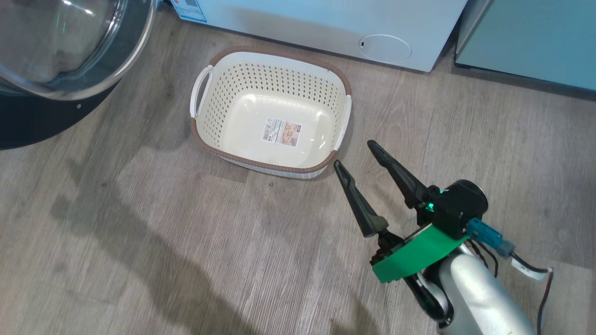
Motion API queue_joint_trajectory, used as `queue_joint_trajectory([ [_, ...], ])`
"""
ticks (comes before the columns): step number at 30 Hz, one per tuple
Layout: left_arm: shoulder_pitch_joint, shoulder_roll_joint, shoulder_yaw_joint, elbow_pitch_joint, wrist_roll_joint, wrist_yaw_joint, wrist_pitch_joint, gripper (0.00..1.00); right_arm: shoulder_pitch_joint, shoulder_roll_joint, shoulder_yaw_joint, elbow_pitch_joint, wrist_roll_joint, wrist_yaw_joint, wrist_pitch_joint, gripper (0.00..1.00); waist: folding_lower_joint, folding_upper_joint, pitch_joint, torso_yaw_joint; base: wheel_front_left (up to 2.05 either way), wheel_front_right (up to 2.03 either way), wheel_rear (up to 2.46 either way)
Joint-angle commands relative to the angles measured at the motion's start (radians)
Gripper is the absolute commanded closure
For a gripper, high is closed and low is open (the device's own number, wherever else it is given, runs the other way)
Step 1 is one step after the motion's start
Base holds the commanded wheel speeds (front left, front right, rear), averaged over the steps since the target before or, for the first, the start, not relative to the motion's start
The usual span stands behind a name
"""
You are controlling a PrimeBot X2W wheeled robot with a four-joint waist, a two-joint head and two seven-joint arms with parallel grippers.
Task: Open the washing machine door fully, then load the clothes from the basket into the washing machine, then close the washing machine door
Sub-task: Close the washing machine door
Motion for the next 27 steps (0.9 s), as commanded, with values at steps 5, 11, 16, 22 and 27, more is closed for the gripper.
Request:
queue_joint_trajectory([
  [5, -0.017, 0.039, -0.003, -0.019, -0.023, -0.026, 0.094, 1.0, -0.015, 0.012, 0.029, -0.028, 0.002, 0.0, -0.011, 0.0, -0.0001, -0.0001, -0.007, -0.003, 0.0, 0.0, 0.0],
  [11, 0.001, 0.027, -0.007, -0.014, -0.043, -0.048, 0.191, 1.0, -0.007, 0.013, 0.033, -0.01, 0.01, 0.0, -0.017, 0.0, -0.0001, -0.0001, -0.037, -0.012, 0.0, 0.0, 0.0],
  [16, 0.017, 0.007, -0.002, -0.012, -0.071, -0.064, 0.285, 1.0, 0.001, 0.014, 0.033, 0.006, 0.023, 0.0, -0.026, 0.0, -0.0001, -0.0001, -0.081, -0.017, 0.0, 0.0, 0.0],
  [22, 0.049, -0.013, -0.009, -0.011, -0.095, -0.076, 0.385, 1.0, 0.012, 0.016, 0.04, 0.025, 0.042, 0.0, -0.036, 0.0, -0.0001, -0.0001, -0.143, -0.026, 0.0, 0.0, 0.0],
  [27, 0.065, -0.046, -0.014, -0.043, -0.141, -0.08, 0.488, 1.0, 0.028, 0.018, 0.042, 0.039, 0.054, 0.0, -0.043, 0.0, -0.0001, -0.0001, -0.179, -0.029, 0.0, 0.0, 0.0],
])
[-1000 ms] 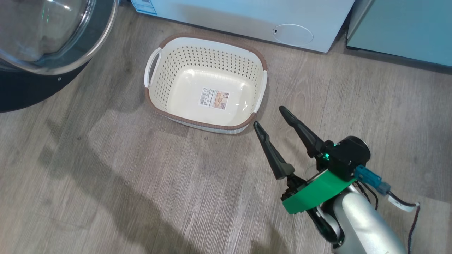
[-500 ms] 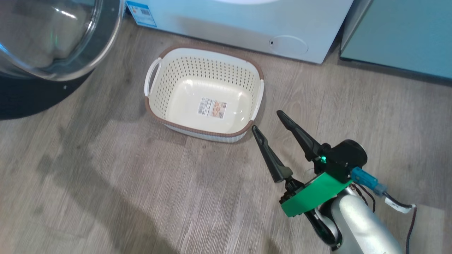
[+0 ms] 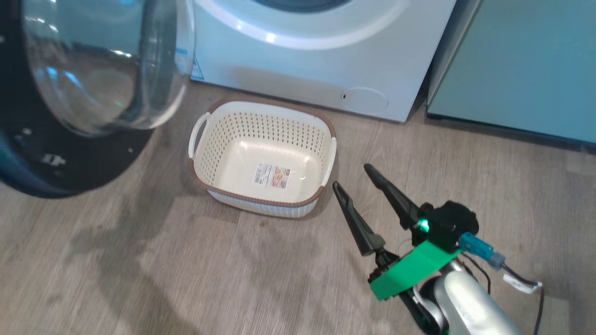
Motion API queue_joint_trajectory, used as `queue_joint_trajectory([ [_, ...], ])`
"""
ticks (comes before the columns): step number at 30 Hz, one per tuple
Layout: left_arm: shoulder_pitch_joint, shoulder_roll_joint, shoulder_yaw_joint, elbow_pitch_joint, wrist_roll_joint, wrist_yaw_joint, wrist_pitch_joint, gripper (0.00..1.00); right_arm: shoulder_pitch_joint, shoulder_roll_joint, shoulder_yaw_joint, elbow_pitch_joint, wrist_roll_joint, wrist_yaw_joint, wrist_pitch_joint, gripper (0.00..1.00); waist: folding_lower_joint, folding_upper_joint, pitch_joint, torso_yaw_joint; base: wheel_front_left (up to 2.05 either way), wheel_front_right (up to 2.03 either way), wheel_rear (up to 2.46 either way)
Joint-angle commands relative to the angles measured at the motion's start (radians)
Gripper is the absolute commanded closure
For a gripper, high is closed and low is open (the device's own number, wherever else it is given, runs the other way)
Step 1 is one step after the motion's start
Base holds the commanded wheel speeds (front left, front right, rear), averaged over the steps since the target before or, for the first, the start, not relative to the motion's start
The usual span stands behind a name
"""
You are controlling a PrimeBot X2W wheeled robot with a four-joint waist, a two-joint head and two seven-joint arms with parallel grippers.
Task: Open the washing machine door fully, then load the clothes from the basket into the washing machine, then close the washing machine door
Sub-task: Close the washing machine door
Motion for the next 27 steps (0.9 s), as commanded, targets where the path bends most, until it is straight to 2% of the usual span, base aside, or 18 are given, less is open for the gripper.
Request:
queue_joint_trajectory([
  [1, 0.016, 0.027, -0.019, -0.061, -0.019, -0.009, 0.043, 1.0, -0.002, 0.015, 0.023, -0.027, 0.01, 0.0, -0.018, 0.0, 0.0, 0.0, -0.018, -0.002, 0.0, 0.0, 0.0],
  [11, 0.16, -0.086, -0.092, -0.246, -0.136, -0.009, 0.226, 1.0, 0.023, 0.017, 0.026, -0.01, 0.029, 0.0, -0.029, 0.0, 0.0, 0.0, -0.074, -0.013, 0.0, 0.0, 0.0],
  [20, 0.241, -0.183, -0.119, -0.358, -0.236, -0.009, 0.304, 1.0, 0.041, 0.018, 0.019, -0.011, 0.036, 0.0, -0.034, 0.0, 0.0, 0.0, -0.101, -0.038, 0.0, 0.0, 0.0],
  [27, 0.316, -0.268, -0.154, -0.44, -0.284, -0.009, 0.352, 1.0, 0.057, 0.018, 0.016, -0.015, 0.042, 0.0, -0.036, 0.0, 0.0, 0.0, -0.12, -0.082, 0.0, 0.0, 0.0],
])
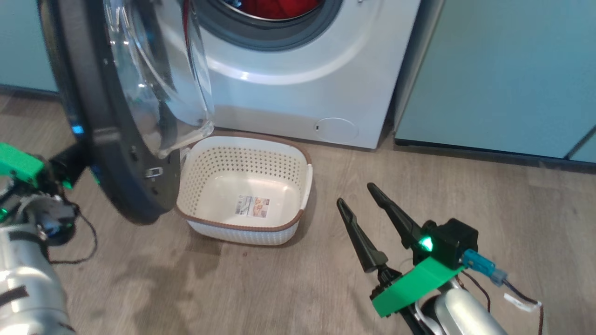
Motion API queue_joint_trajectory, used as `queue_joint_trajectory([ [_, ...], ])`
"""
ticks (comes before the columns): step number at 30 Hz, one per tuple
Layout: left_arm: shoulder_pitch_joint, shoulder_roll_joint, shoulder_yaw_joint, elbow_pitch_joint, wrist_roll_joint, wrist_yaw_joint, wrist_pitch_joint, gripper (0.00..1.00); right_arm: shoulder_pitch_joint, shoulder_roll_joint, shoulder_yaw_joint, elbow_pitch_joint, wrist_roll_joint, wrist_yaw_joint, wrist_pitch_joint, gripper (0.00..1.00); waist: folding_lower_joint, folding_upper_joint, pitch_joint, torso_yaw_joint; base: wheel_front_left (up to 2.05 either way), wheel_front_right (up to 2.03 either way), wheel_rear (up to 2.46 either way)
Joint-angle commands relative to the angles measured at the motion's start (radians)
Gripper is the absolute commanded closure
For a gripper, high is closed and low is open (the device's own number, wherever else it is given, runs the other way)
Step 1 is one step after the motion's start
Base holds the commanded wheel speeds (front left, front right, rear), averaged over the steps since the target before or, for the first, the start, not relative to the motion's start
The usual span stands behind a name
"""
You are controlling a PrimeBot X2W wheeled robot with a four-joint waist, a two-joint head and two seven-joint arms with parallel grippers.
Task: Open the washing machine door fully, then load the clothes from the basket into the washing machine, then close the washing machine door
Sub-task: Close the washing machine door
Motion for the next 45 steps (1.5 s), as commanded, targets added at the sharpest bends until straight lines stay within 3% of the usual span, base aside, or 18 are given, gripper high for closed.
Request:
queue_joint_trajectory([
  [1, -0.005, 0.019, 0.001, -0.041, -0.011, -0.009, 0.015, 1.0, -0.002, 0.013, 0.015, -0.035, 0.005, 0.0, -0.01, 0.0, 0.0, 0.0, -0.006, -0.016, 0.0, 0.0, 0.0],
  [13, 0.07, -0.112, -0.017, -0.16, -0.123, -0.008, 0.079, 1.0, 0.018, 0.013, -0.009, -0.053, -0.01, 0.0, -0.009, 0.0, 0.0, 0.0, 0.009, -0.119, 0.0, 0.0, 0.0],
  [19, 0.079, -0.121, -0.081, -0.149, -0.19, -0.007, 0.044, 1.0, 0.009, 0.013, -0.007, -0.066, -0.018, 0.0, -0.002, 0.0, 0.0, 0.0, 0.041, -0.174, 0.0, 0.0, 0.0],
  [29, 0.031, -0.121, -0.221, -0.053, -0.362, -0.008, -0.127, 1.0, -0.012, 0.013, -0.006, -0.082, -0.026, 0.0, -0.002, 0.0, 0.0, 0.0, 0.117, -0.28, 0.0, 0.0, 0.0],
  [39, -0.06, -0.121, -0.242, -0.003, -0.451, -0.008, -0.287, 1.0, -0.028, 0.013, -0.006, -0.09, -0.016, 0.0, -0.009, 0.0, 0.0, 0.0, 0.186, -0.386, 0.0, 0.0, 0.0],
  [45, -0.111, -0.119, -0.21, -0.018, -0.447, -0.009, -0.457, 1.0, -0.029, 0.013, -0.004, -0.094, -0.002, 0.0, -0.012, 0.0, 0.0, 0.0, 0.222, -0.463, 0.0, 0.0, 0.0],
])
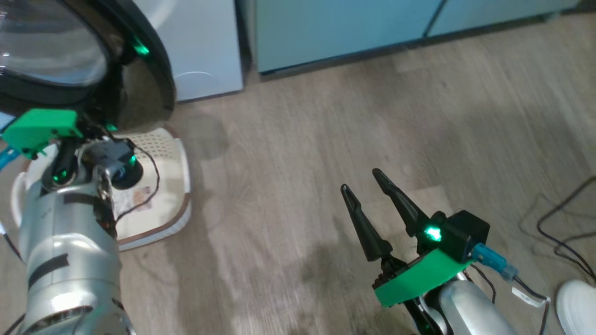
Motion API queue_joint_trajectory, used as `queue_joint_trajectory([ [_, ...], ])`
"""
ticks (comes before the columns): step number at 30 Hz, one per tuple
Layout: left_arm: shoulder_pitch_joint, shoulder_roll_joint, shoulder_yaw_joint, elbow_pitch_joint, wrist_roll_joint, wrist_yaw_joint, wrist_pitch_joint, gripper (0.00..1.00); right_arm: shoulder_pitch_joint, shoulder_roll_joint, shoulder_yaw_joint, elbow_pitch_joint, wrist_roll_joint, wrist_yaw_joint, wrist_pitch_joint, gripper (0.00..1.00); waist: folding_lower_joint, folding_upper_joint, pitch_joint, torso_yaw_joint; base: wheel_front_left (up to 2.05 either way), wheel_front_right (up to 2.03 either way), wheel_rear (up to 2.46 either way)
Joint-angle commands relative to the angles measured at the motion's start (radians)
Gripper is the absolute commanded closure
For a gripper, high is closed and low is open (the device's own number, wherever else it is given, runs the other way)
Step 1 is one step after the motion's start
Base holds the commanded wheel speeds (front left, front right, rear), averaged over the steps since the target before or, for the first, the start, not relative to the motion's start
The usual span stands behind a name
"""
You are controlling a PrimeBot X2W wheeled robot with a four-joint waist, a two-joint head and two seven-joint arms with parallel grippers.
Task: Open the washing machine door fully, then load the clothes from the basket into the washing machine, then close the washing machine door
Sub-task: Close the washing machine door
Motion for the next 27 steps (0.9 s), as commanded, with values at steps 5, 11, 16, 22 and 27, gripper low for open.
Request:
queue_joint_trajectory([
  [5, -0.08, 0.037, 0.031, -0.051, 0.005, -0.009, -0.084, 1.0, -0.029, 0.011, 0.019, -0.053, 0.022, 0.0, -0.013, 0.0, 0.0, 0.0, 0.047, -0.093, 0.0, 0.0, 0.0],
  [11, -0.133, 0.045, 0.059, -0.065, 0.01, -0.009, -0.213, 1.0, -0.025, 0.011, 0.018, -0.073, 0.037, 0.0, -0.013, 0.0, 0.0, 0.0, 0.07, -0.15, 0.0, 0.0, 0.0],
  [16, -0.167, 0.057, 0.078, -0.066, 0.018, -0.009, -0.317, 1.0, -0.023, 0.011, 0.018, -0.084, 0.047, 0.0, -0.013, 0.0, 0.0, 0.0, 0.083, -0.191, 0.0, 0.0, 0.0],
  [22, -0.218, 0.07, 0.067, -0.037, 0.036, -0.009, -0.384, 1.0, -0.023, 0.011, 0.022, -0.09, 0.056, 0.0, -0.013, 0.0, 0.0, 0.0, 0.092, -0.224, 0.0, 0.0, 0.0],
  [27, -0.25, 0.073, 0.049, -0.006, 0.046, -0.009, -0.409, 1.0, -0.024, 0.011, 0.023, -0.093, 0.061, 0.0, -0.013, 0.0, 0.0, 0.0, 0.093, -0.233, 0.0, 0.0, 0.0],
])
